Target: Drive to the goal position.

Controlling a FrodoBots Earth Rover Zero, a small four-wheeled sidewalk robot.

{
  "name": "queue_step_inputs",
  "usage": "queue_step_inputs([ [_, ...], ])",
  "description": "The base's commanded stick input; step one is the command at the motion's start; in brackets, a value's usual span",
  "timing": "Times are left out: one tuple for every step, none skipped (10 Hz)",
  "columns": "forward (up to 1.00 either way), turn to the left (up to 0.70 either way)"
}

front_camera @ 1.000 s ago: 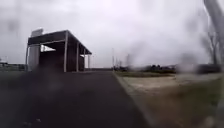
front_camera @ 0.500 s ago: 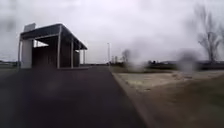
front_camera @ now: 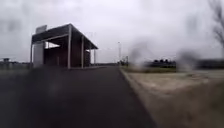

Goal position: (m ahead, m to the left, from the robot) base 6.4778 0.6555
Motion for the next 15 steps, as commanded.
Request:
queue_step_inputs([
  [1.00,0.00],
  [0.76,0.00],
  [0.26,0.00],
  [0.11,0.00],
  [0.35,0.00],
  [0.59,0.00],
  [0.83,0.00],
  [1.00,0.00],
  [1.00,0.00],
  [1.00,0.00],
  [1.00,0.00],
  [1.00,0.00],
  [1.00,0.00],
  [1.00,0.00],
  [1.00,0.00],
])
